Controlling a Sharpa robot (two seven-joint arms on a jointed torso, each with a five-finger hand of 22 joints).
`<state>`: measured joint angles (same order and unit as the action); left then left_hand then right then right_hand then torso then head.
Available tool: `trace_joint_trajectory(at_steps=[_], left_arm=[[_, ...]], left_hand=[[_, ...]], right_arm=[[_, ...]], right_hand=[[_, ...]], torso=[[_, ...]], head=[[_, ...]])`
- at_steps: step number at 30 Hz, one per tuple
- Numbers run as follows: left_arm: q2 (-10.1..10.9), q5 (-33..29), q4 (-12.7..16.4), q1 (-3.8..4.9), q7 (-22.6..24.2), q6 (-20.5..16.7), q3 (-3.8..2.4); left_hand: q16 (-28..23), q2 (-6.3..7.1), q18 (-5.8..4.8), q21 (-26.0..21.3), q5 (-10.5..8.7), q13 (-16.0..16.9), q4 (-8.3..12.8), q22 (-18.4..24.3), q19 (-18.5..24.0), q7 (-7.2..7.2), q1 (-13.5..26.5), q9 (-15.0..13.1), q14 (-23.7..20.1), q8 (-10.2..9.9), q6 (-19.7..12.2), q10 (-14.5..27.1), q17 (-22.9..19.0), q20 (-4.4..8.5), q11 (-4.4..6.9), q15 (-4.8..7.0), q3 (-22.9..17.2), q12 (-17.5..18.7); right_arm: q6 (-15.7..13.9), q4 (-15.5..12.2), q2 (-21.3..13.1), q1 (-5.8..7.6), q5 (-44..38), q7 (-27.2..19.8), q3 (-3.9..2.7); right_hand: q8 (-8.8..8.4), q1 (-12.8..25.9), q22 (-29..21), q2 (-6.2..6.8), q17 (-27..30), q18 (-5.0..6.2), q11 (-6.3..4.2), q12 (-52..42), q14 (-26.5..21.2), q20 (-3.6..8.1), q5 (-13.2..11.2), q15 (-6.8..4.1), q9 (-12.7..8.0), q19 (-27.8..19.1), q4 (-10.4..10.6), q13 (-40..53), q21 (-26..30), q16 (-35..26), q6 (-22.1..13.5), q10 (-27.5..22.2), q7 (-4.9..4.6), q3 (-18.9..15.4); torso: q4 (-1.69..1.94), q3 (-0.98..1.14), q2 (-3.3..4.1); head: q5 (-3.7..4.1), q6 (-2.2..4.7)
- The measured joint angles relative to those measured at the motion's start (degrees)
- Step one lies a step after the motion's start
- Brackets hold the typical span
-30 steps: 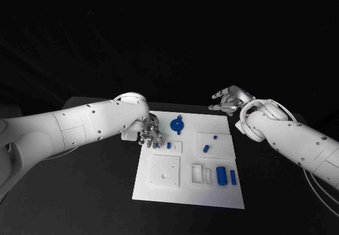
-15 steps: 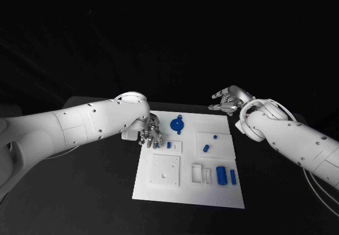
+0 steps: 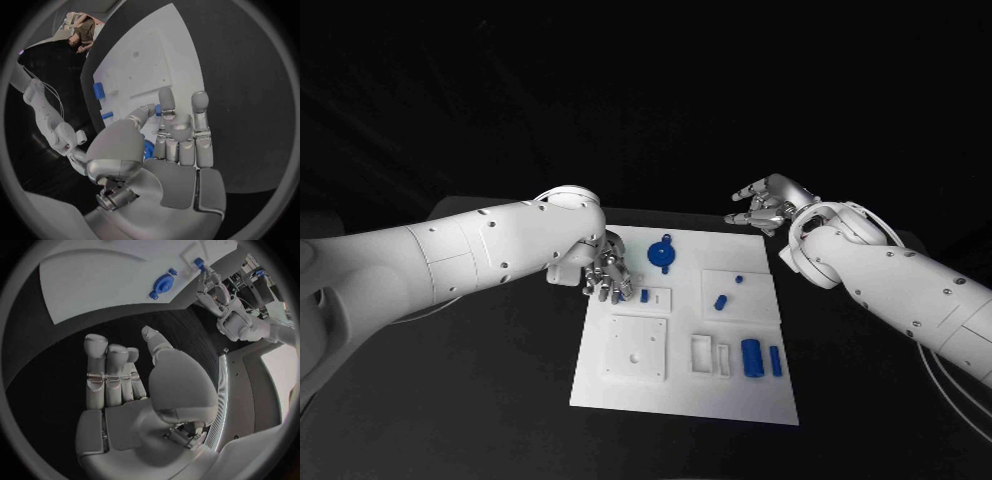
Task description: Assemble the parts on the task board
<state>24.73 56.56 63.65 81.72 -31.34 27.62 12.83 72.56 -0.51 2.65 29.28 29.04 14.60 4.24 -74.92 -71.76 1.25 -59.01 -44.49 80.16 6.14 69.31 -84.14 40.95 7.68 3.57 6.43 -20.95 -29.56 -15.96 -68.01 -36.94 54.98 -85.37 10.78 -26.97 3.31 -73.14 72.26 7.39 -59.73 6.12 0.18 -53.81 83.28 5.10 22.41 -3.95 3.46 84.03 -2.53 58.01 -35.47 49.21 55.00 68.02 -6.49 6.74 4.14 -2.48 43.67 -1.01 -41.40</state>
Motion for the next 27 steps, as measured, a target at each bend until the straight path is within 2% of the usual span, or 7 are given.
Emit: trace_joint_trajectory(at_steps=[19,27], left_arm=[[-0.51,-1.11,-1.64,0.4,0.04,0.21,-0.28],[-2.46,-4.65,-4.63,0.74,0.0,3.67,-0.39]], left_hand=[[0.22,0.22,-0.01,0.0,0.29,-0.03,0.08,0.01,0.0,0.08,0.23,-0.17,0.0,0.0,0.08,-0.09,0.37,0.0,-0.09,0.0,-0.08,-0.07],[0.22,0.2,-0.01,0.22,0.29,-0.03,0.1,0.01,0.0,0.08,0.2,-0.24,0.12,-0.18,0.08,-0.18,0.49,0.0,-0.17,0.1,-0.09,-0.28]], right_arm=[[0.0,0.1,0.12,-0.06,0.0,0.0,0.0],[0.02,0.16,0.29,-0.07,-0.01,-0.01,0.0]], right_hand=[[0.0,0.0,0.0,0.0,0.0,0.0,0.1,0.0,0.0,0.0,0.0,0.0,0.0,0.0,0.0,0.0,0.0,0.0,0.0,0.1,0.0,0.0],[0.0,0.0,0.0,0.0,0.0,0.0,0.11,0.0,0.0,0.0,0.0,0.0,0.0,0.0,0.0,0.0,0.0,0.0,0.0,0.11,0.0,0.0]], torso=[[-0.04,0.03,-0.02],[-0.05,0.05,0.01]], head=[[-0.05,-0.1],[-0.12,-0.15]])
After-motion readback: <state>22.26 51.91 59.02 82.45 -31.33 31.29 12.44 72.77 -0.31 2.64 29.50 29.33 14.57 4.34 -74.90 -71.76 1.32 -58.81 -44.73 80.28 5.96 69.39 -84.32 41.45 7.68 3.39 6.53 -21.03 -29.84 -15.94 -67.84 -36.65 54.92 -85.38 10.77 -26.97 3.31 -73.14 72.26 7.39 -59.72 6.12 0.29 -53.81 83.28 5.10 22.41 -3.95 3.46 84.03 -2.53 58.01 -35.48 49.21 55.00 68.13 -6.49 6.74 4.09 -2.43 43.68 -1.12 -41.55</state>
